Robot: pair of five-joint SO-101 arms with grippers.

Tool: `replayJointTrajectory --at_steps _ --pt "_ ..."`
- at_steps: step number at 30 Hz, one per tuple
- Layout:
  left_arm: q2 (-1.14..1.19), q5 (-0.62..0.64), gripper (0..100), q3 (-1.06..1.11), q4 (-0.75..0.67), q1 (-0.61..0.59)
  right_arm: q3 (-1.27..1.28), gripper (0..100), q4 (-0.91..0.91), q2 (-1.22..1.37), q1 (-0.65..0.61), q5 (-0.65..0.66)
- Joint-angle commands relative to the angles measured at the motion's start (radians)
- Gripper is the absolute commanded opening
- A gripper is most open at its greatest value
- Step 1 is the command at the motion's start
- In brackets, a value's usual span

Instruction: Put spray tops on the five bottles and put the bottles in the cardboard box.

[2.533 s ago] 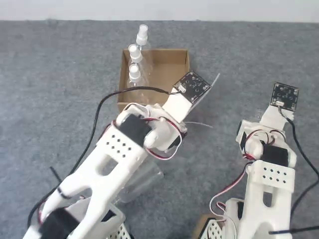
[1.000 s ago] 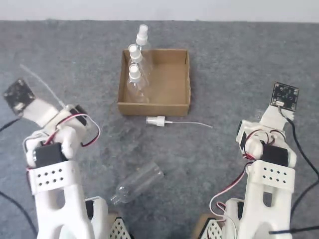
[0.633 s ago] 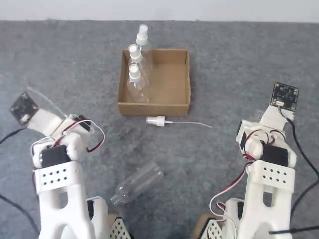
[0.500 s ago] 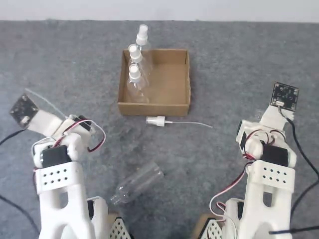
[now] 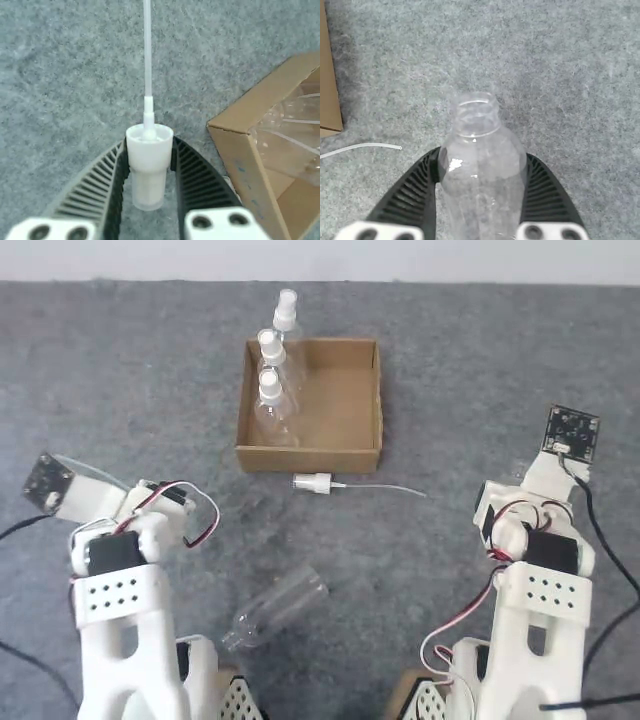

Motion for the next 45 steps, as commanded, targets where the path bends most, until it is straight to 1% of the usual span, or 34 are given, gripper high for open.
replayJointTrajectory --at_steps 1,15,18,23,26,29,31,39,42,45 --pt "-0.026 0.026 1 -0.065 0.002 0.008 -0.017 7.6 -0.021 -0.038 0.012 0.000" --pt "-0.003 0.035 1 -0.091 0.002 0.012 -0.017 7.6 -0.021 -0.036 0.012 0.000" --pt "0.112 0.055 1 -0.145 0.002 0.012 -0.017 7.6 -0.021 -0.036 0.012 0.000" --pt "0.384 0.058 1 -0.282 0.006 0.006 -0.017 7.6 -0.021 -0.036 0.012 0.000" --pt "0.488 0.115 1 -0.328 0.005 -0.012 -0.017 7.6 -0.021 -0.036 0.012 0.000" --pt "0.542 0.153 1 -0.361 0.002 -0.081 -0.017 7.6 -0.021 -0.036 0.012 0.000" --pt "0.568 0.153 1 -0.369 0.002 -0.109 -0.017 7.6 -0.021 -0.036 0.012 0.000" --pt "0.603 0.150 1 -0.364 0.008 -0.117 -0.017 7.6 -0.021 -0.036 0.010 0.000" --pt "0.603 0.150 5 -0.364 0.008 -0.117 -0.017 7.6 -0.021 -0.036 0.010 0.000" --pt "0.601 0.150 13 -0.363 0.009 -0.117 -0.017 7.6 -0.021 -0.036 0.010 0.000"
